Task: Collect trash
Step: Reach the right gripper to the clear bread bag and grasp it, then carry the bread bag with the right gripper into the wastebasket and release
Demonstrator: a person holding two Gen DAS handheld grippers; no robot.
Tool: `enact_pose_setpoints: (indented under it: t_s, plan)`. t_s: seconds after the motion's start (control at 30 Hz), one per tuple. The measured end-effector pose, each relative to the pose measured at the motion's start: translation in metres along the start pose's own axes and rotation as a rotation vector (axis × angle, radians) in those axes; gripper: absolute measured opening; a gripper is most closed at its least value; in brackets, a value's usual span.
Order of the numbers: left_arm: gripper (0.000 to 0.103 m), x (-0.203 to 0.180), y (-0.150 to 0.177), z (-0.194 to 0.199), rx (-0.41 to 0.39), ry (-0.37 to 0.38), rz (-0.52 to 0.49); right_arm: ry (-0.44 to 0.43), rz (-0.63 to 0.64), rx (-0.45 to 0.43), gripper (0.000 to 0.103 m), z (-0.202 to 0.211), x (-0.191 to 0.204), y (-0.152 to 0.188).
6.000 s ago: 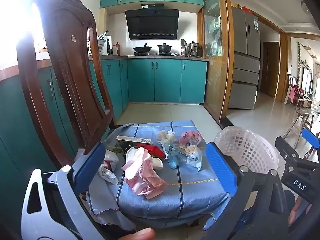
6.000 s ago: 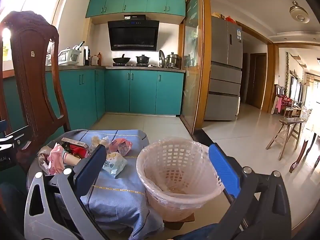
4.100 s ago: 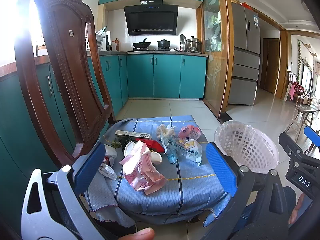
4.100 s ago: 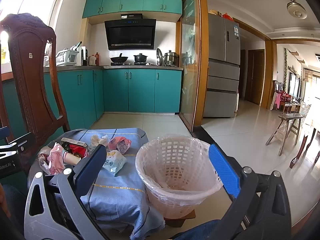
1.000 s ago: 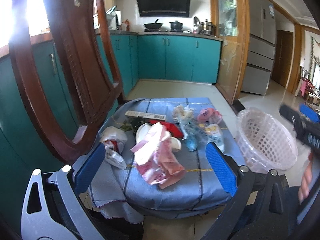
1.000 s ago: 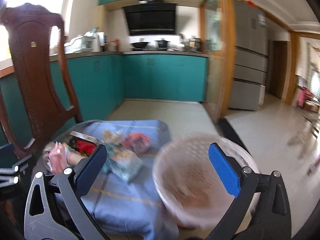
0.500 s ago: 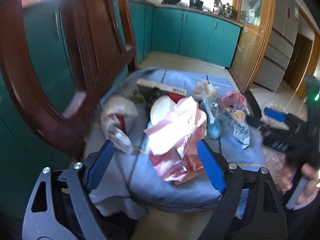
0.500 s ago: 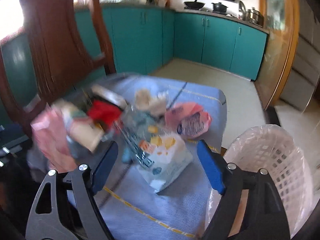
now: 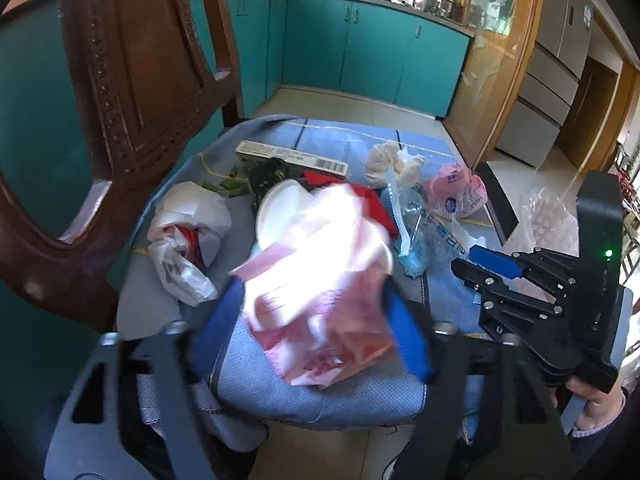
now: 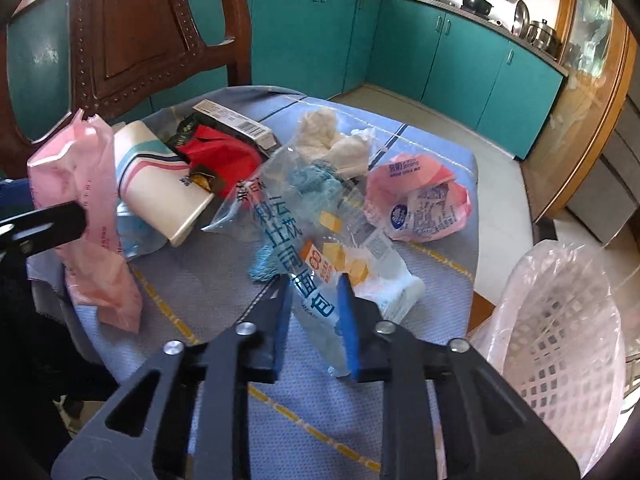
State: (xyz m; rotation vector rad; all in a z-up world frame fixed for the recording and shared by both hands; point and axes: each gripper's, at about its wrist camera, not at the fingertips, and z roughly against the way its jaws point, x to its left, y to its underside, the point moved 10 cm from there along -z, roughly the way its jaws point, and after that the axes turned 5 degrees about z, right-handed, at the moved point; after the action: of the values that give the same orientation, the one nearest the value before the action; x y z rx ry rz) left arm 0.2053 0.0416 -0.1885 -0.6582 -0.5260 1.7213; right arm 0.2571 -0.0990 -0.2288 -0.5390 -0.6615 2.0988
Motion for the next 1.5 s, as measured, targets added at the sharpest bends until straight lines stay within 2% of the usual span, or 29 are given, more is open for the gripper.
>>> enact_pose_setpoints:
  t_s: [0.07, 0.17, 0.43, 0.57, 0.73, 0.87, 1.0, 1.1, 1.17, 1.27, 1.33, 1.4, 1.47, 1.5]
  plan:
    - [0.035, -0.002, 0.001, -0.001, 0.007, 0.019, 0.0, -0.008, 0.005, -0.005, 0.017, 0.003, 0.002, 0.0]
    - [0.025, -0.001, 0.002, 0.0, 0.007, 0.05, 0.009, -0.02, -0.01, -0.021, 0.016, 0.013, 0.001, 0.001]
    - [0.023, 0.008, -0.001, 0.022, -0.035, 0.046, 0.025, -0.057, -0.072, -0.085, 0.015, 0.039, -0.01, -0.003]
    - [0.023, 0.009, -0.011, 0.045, -0.09, 0.041, 0.023, -0.058, -0.099, -0.137, 0.015, 0.057, -0.019, -0.007]
    - [0.023, -0.008, -0.028, 0.074, -0.171, 0.077, -0.007, -0.041, -0.183, -0.271, 0.015, 0.097, -0.051, -0.015]
    - [0.023, -0.034, -0.041, 0.081, -0.185, 0.136, -0.031, 0.001, -0.292, -0.327, 0.015, 0.12, -0.095, -0.002]
    - [0.023, -0.081, -0.051, 0.082, -0.193, 0.234, -0.076, 0.076, -0.412, -0.288, 0.015, 0.124, -0.141, 0.031]
    - [0.023, -0.122, -0.05, 0.077, -0.18, 0.299, -0.132, 0.117, -0.485, -0.204, 0.015, 0.113, -0.165, 0.061]
    - [0.023, -0.152, -0.045, 0.071, -0.153, 0.344, -0.165, 0.111, -0.55, -0.133, 0.015, 0.1, -0.175, 0.084]
    - [0.023, -0.185, -0.035, 0.061, -0.113, 0.387, -0.197, 0.072, -0.593, -0.071, 0.015, 0.088, -0.177, 0.104]
    - [0.023, -0.202, -0.027, 0.054, -0.088, 0.406, -0.216, 0.081, -0.601, -0.055, 0.017, 0.088, -0.179, 0.11]
    - [0.023, -0.221, -0.022, 0.045, -0.065, 0.424, -0.236, 0.091, -0.621, -0.066, 0.04, 0.093, -0.184, 0.114]
    - [0.023, -0.236, -0.019, 0.037, -0.052, 0.436, -0.258, 0.103, -0.658, -0.12, 0.055, 0.106, -0.193, 0.114]
    - [0.023, -0.245, -0.017, 0.034, -0.045, 0.447, -0.268, 0.115, -0.676, -0.15, 0.056, 0.113, -0.197, 0.113]
